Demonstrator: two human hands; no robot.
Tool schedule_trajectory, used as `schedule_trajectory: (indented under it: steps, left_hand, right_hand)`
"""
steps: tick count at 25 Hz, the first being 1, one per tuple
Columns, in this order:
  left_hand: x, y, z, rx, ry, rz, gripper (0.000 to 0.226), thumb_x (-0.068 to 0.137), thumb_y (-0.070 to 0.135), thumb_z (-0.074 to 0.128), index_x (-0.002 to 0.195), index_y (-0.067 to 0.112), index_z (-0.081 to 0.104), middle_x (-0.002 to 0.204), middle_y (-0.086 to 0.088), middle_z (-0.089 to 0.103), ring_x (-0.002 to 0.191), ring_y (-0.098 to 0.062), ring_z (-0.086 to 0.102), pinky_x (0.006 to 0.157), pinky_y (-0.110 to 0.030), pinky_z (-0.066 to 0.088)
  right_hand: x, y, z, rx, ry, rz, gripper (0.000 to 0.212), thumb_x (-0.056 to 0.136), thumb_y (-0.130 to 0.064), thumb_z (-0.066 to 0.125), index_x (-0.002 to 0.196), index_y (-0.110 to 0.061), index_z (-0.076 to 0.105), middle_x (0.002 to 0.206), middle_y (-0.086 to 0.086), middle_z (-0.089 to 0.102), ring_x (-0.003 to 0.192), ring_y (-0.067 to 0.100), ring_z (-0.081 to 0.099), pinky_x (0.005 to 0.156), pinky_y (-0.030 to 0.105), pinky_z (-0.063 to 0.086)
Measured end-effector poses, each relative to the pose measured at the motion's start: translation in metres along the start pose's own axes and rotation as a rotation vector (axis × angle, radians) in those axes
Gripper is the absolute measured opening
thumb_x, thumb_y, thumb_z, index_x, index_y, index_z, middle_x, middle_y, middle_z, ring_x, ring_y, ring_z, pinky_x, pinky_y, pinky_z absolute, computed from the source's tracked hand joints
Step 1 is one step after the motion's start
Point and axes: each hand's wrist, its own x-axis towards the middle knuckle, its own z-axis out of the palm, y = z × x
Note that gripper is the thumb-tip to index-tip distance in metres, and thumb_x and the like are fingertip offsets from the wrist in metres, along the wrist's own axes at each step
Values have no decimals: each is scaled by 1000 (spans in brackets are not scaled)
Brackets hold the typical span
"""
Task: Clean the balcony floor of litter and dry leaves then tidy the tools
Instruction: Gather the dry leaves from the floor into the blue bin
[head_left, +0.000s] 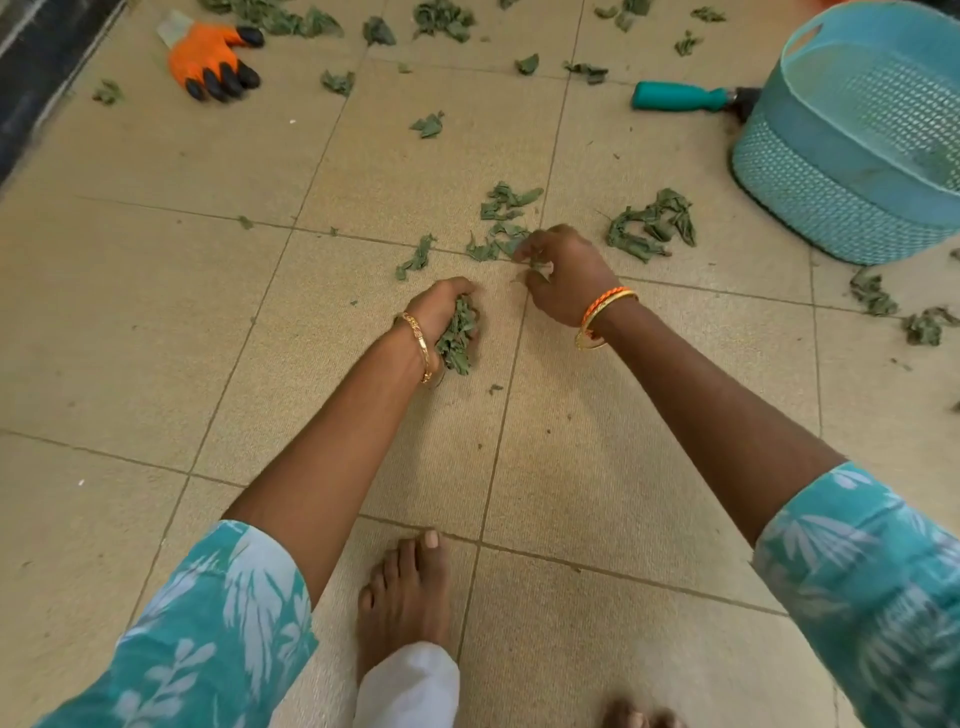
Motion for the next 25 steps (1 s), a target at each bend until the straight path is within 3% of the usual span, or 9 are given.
schedule_trajectory:
  steps: [3,6,8,10,13,16,19,23,25]
  left_hand:
    - [18,5,-9,-52,20,-11,30,89,20,56,61,17,45,40,5,46,29,-8,42,35,-11,34]
    - [30,8,-11,-104,11,-51,29,87,15,55,60,17,44,41,6,46,29,-6,41,34,-10,32]
    - [33,11,-8,-126,-55,-80,25,87,13,52,63,15,48,50,3,54,33,-6,43,34,-11,33]
    - [37,17,-3,-162,-105,-88,17,89,11,50,73,13,49,68,-2,64,35,-6,47,37,-13,36]
    - [39,25,1,-156,-140,-64,8,92,13,52,85,11,50,85,-8,65,42,-9,58,38,-14,43]
    - [47,27,-4,-186,-165,-43,16,94,19,54,94,4,57,88,-11,64,62,-18,66,44,-21,51]
    - [51,24,-1,-159,-161,-34,24,92,26,56,88,3,62,79,-9,64,57,-16,61,47,-22,50]
    - [53,25,14,-134,-42,48,17,90,13,56,74,8,57,62,-5,56,39,-11,49,33,-15,35]
    - [55,27,13,-84,-38,58,17,90,15,58,74,9,59,55,-2,55,36,-11,48,33,-15,35]
  right_hand:
    - [22,16,9,-202,-189,3,60,87,-11,58,142,-12,34,151,17,19,139,35,19,112,42,26]
    - [22,18,30,-308,-172,-45,57,90,3,44,145,-6,31,154,17,18,141,34,18,115,40,23]
    - [13,23,41,-307,3,-81,44,92,6,42,135,2,44,145,21,36,133,37,35,106,43,37]
    - [9,31,46,-291,145,-133,35,85,11,48,118,7,59,125,25,55,114,43,50,86,48,51]
    - [12,31,34,-111,271,-153,30,77,13,53,101,4,70,100,22,67,93,39,61,77,39,53]
    - [6,10,12,79,217,-174,28,80,10,54,100,-3,69,91,10,70,82,23,65,75,23,49]
    - [6,-12,2,171,46,-117,33,84,3,58,114,-9,52,87,1,67,73,9,59,65,13,44]
    - [20,-17,12,44,160,-112,11,81,-4,65,90,-9,65,83,3,62,84,15,51,73,30,47]
    - [27,-14,12,41,161,-73,6,79,-9,69,85,-10,68,85,2,53,85,15,44,73,29,41]
